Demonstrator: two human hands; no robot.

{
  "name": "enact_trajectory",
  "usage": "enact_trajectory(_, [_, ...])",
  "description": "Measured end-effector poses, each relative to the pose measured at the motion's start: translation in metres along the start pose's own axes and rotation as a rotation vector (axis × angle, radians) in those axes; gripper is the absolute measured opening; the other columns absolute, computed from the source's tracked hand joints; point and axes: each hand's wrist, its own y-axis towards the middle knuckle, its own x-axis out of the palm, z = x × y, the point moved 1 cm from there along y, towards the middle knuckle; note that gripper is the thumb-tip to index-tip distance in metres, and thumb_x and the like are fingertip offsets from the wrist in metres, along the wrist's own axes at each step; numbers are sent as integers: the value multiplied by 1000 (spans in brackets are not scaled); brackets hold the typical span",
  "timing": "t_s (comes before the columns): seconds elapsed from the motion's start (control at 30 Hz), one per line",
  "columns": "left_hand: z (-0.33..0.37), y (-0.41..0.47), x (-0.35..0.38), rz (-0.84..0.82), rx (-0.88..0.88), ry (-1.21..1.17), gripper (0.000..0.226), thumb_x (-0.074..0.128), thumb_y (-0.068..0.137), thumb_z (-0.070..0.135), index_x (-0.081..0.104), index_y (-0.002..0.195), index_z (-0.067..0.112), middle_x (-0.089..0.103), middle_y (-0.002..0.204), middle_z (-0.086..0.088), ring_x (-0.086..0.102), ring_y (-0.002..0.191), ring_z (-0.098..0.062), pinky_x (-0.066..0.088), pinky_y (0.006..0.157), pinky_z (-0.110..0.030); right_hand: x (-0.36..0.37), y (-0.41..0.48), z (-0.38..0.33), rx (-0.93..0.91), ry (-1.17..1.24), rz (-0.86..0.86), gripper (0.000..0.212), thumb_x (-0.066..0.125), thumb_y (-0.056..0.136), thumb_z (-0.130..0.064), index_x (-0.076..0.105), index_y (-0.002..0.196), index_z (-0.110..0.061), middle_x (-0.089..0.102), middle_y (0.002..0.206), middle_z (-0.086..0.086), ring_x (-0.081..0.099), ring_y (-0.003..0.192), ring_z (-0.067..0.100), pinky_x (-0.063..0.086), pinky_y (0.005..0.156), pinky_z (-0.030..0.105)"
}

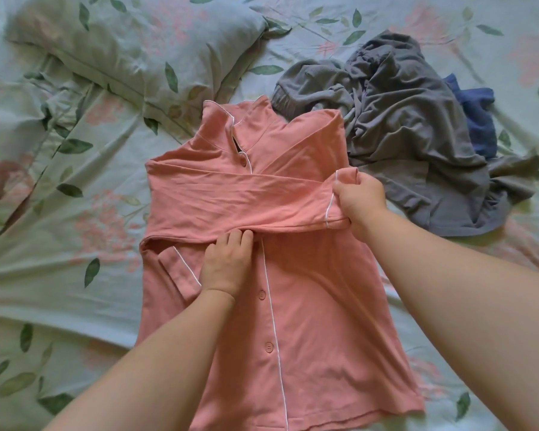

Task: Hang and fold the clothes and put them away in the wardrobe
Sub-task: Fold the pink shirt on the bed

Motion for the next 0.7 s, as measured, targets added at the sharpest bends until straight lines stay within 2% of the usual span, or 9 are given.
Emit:
enact_trajectory(0.1, [2,-4,1,-77,-12,-41,12,66,79,3,71,90,4,63,77,-14,63,64,-35,51,46,-40,-6,4,8,-17,-153,92,24,57,91,-11,69,110,-20,71,108,0,66,104,22,52,98,34])
enact_trajectory(0.17, [0,-4,4,-157,-19,-100,22,72,76,-3,71,98,1,63,83,-17,64,69,-37,53,52,-44,-9,4,14,-13,-250,128,22,55,94,-11,65,111,-21,69,117,0,63,112,22,43,95,24])
enact_trajectory(0.27, [-1,-2,6,-161,-43,-166,24,72,79,-1,70,103,1,64,87,-18,64,75,-38,53,57,-45,-5,4,20,16,-344,152,22,51,95,-9,60,109,-24,66,121,0,60,113,23,35,88,21])
enact_trajectory(0.37, [-9,-6,10,-99,-111,-172,17,77,82,16,68,93,7,66,87,-16,63,77,-38,49,62,-46,0,6,24,28,-474,168,26,50,94,-8,55,114,-23,58,130,6,55,119,29,40,94,30])
enact_trajectory(0.43, [-24,-15,16,-69,-334,-199,18,69,91,24,64,93,6,65,94,-20,61,88,-41,47,74,-49,2,7,29,2,-545,166,25,51,93,-10,50,113,-25,49,133,9,53,120,32,42,98,37])
enact_trajectory(0.5, [-45,-25,22,-58,-660,-198,22,63,94,24,62,102,3,61,109,-24,56,106,-42,44,87,-52,2,6,34,-12,-579,159,24,50,94,-11,46,112,-26,45,135,9,54,119,34,43,97,40])
enact_trajectory(0.6, [-80,-39,27,-39,-1166,-363,37,51,100,30,54,123,1,51,134,-26,48,124,-45,40,100,-54,4,4,40,44,-586,201,31,52,95,-14,43,125,-13,46,138,19,55,117,41,42,90,41])
enact_trajectory(0.63, [-91,-44,28,-33,-1274,-448,41,50,101,34,52,125,1,50,135,-27,49,124,-46,41,100,-54,4,3,42,74,-589,220,34,52,96,-15,40,127,-9,48,138,22,55,118,42,41,87,41])
enact_trajectory(0.7, [-107,-52,31,-46,-1290,-532,40,52,100,41,54,117,5,57,126,-27,56,114,-47,45,94,-51,4,2,48,114,-590,240,35,51,95,-12,38,127,-7,52,135,25,57,117,43,38,81,39])
